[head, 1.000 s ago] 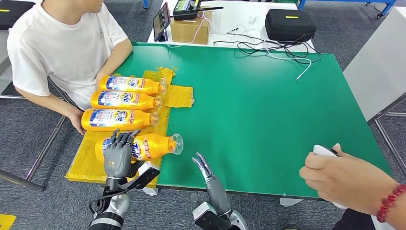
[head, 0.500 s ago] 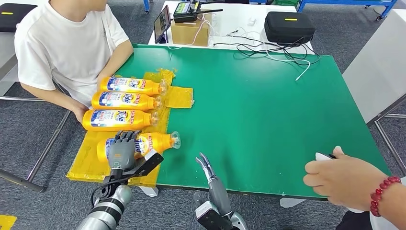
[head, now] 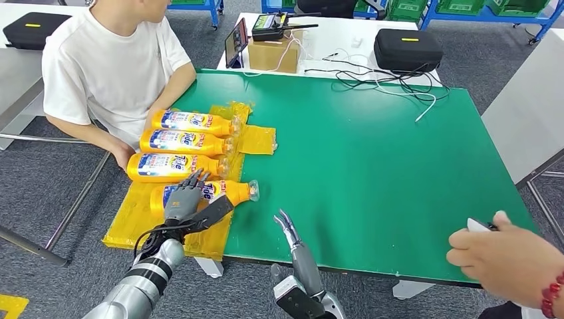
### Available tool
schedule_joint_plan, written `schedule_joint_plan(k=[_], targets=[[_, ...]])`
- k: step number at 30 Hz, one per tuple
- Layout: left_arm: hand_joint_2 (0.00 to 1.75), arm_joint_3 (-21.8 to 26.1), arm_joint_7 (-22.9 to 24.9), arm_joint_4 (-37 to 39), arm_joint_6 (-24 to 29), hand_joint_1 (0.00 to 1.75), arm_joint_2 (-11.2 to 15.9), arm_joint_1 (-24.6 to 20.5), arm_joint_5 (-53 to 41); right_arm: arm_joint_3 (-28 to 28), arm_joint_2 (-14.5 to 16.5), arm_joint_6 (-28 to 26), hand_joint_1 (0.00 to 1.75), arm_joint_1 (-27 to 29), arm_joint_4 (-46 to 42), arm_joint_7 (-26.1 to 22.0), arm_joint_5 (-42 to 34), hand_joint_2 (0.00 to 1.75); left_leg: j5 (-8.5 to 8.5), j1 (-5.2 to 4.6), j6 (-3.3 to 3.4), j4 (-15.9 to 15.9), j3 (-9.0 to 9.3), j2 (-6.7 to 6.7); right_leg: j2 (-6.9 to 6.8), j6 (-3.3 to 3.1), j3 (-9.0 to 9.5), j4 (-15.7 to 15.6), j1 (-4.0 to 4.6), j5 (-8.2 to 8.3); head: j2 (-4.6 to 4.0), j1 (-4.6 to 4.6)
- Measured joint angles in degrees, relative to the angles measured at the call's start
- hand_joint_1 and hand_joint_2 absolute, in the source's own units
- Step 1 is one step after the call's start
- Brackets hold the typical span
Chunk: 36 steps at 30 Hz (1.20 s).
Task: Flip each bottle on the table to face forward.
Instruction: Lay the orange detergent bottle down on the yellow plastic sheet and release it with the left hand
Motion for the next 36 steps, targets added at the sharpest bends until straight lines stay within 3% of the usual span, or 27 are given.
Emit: schedule_joint_plan(k=[5, 12, 16, 23, 27, 31, 35, 36], targets=[[0.0, -2.6, -1.4, -1.4, -0.1, 0.02, 0.1, 0.7, 2.9, -0.8, 0.7, 0.7, 0.0, -0.4, -0.2, -0.1, 0.6, 0.0, 0.21, 0.0, 0.07, 0.0, -0.15, 0.0, 0.0, 0.15, -0.19, 0.0, -0.01, 0.35, 0.0, -0.01], [0.0, -5.8, -8.0, -6.7, 3.9, 0.0, -1.4, 4.6, 15.6, -1.0, 0.8, 0.4, 0.0, -0.4, -0.2, -1.1, 1.7, 0.0, 0.1, 0.0, -0.03, 0.1, -0.45, 0.4, 0.24, 0.11, -0.09, 0.1, -0.01, 0.68, -0.01, 0.0], [1.75, -6.5, -13.6, -11.0, 10.7, 0.0, -3.7, 7.3, 25.4, -1.0, 0.8, -0.4, 0.0, -0.5, 0.0, -1.2, 1.3, 0.0, 0.12, 0.01, -0.02, 0.1, -0.96, 0.6, 0.4, 0.16, -0.67, 0.1, 0.0, 0.75, -0.01, 0.02], [1.75, -9.6, -17.6, -20.2, 13.9, 0.0, -5.3, 9.2, 40.4, -0.9, 1.2, -2.0, 0.0, -1.1, 1.1, -2.8, 1.1, 0.0, 0.13, 0.03, -0.02, 0.1, -1.35, 0.69, 0.51, 0.2, -1.05, 0.1, 0.01, 0.8, -0.01, 0.01], [1.75, -12.7, -17.9, -29.0, 12.8, 0.0, -6.0, 11.5, 49.7, -1.0, 1.5, -7.9, 0.0, -1.4, 1.2, -5.3, 0.4, 0.0, 0.12, 0.02, -0.02, 0.1, -1.5, 0.7, 0.53, 0.21, -1.21, 0.1, 0.0, 0.79, -0.01, 0.01], [1.75, -16.4, -15.8, -36.7, 12.0, 0.0, -6.4, 14.7, 60.9, -0.9, 1.8, -14.2, 0.0, -1.4, -0.8, -6.0, -3.5, 1.75, 0.1, 0.01, -0.01, 0.1, -1.62, 0.72, 0.56, 0.21, -1.35, 0.1, -0.01, 0.79, 0.0, 0.01], [1.75, -19.4, -14.3, -39.4, 12.2, 0.0, -6.3, 17.7, 69.8, -0.5, 1.8, -16.0, 0.0, -1.3, -3.4, -6.1, -6.7, 1.75, 0.09, 0.01, -0.01, 0.1, -1.63, 0.74, 0.57, 0.21, -1.39, 0.1, 0.0, 0.79, -0.01, 0.01], [1.31, -20.0, -14.3, -39.6, 12.2, 0.0, -6.2, 18.4, 71.0, -0.3, 1.7, -16.1, 0.0, -1.3, -4.0, -6.1, -7.4, 1.75, 0.09, 0.02, -0.01, 0.1, -1.64, 0.75, 0.59, 0.21, -1.4, 0.1, 0.0, 0.79, -0.01, 0.0]])
